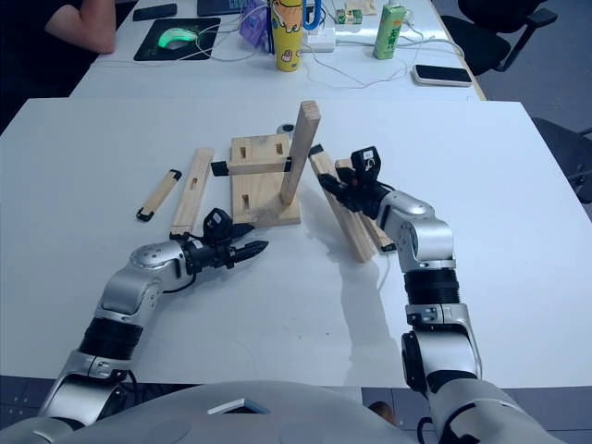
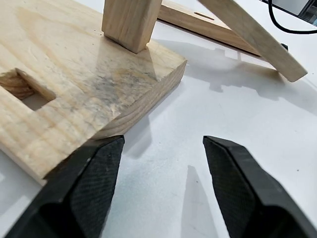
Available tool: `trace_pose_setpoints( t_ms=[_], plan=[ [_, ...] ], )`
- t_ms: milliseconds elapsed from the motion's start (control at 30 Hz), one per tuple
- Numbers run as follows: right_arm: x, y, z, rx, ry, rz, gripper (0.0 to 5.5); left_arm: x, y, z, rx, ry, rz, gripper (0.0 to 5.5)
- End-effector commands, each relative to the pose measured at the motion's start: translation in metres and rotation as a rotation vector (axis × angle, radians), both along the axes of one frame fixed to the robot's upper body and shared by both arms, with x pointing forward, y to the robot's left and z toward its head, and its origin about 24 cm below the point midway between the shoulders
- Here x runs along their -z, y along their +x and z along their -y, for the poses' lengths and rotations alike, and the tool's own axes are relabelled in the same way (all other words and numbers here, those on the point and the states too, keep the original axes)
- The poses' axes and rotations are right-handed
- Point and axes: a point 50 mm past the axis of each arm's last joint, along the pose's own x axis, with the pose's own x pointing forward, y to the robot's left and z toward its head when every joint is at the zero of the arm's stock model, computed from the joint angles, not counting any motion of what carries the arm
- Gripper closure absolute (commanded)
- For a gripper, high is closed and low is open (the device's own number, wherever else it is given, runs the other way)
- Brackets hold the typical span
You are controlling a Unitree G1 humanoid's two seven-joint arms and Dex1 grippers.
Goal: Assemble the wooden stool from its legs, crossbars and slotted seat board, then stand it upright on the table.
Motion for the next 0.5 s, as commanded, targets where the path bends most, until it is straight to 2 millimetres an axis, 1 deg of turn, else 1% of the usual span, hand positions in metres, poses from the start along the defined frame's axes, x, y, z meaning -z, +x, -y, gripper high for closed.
trace_pose_setpoints(
  t_ms=[33,67,100,133,200,300,367,400,433,500],
  plan=[
    [-0.061,0.010,0.000,0.044,0.141,0.219,3.43,0.003,-0.001,-0.001,-0.014,0.014,-0.009,2.54],
    [-0.070,0.009,0.003,0.054,0.147,0.255,3.43,0.003,-0.001,-0.002,-0.016,0.014,-0.008,2.54],
    [-0.074,0.007,0.005,0.055,0.140,0.276,3.43,0.003,-0.001,-0.002,-0.018,0.014,-0.007,2.54],
    [-0.071,0.002,0.009,0.055,0.130,0.272,3.43,0.002,-0.001,-0.002,-0.016,0.015,-0.005,2.54],
    [-0.047,-0.012,0.014,0.029,0.082,0.203,3.43,0.001,-0.001,-0.002,-0.013,0.017,-0.003,2.54],
    [0.018,-0.046,0.022,-0.012,-0.009,0.028,3.43,0.003,-0.003,-0.003,-0.005,0.031,-0.007,2.54],
    [0.049,-0.065,0.023,-0.031,-0.057,-0.058,3.43,0.003,-0.004,-0.004,-0.001,0.037,-0.009,2.54],
    [0.062,-0.071,0.024,-0.035,-0.093,-0.090,3.43,0.003,-0.004,-0.004,-0.001,0.039,-0.009,2.54],
    [0.070,-0.076,0.025,-0.041,-0.130,-0.106,3.43,0.003,-0.004,-0.003,0.000,0.038,-0.010,2.54],
    [0.079,-0.080,0.026,-0.047,-0.167,-0.121,3.43,0.002,-0.003,-0.002,0.004,0.039,-0.011,2.54]
  ],
)
